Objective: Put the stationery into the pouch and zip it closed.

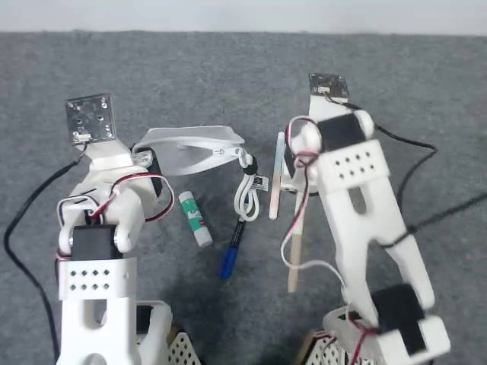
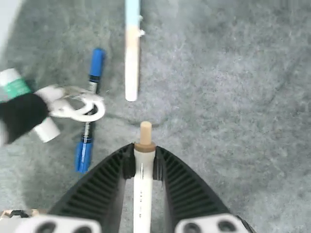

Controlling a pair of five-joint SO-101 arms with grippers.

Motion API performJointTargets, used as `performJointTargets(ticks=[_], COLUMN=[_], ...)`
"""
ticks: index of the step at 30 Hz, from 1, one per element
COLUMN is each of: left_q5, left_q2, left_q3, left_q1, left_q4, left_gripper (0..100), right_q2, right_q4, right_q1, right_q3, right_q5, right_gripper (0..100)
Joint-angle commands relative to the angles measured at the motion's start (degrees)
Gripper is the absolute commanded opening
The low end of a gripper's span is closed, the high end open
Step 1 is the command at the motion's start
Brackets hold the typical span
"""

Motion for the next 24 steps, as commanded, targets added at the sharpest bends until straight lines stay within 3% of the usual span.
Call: performJointTargets(ticks=[1, 8, 24], left_q5=[1.0, 1.0, 1.0], left_q2=[-0.4, -0.4, -0.4], left_q3=[-0.3, -0.3, -0.2], left_q1=[-0.4, -0.4, -0.4], left_q4=[-0.9, -0.9, -1.0], left_gripper=[1, 1, 1], right_q2=[-9.1, -20.5, -32.4], right_q4=[1.8, 0.5, -22.9], right_q1=[-2.8, -10.0, -14.1], right_q3=[-0.6, -0.6, -0.4], right_q5=[-0.4, -0.4, -0.6], right_gripper=[0.6, 0.6, 0.6])
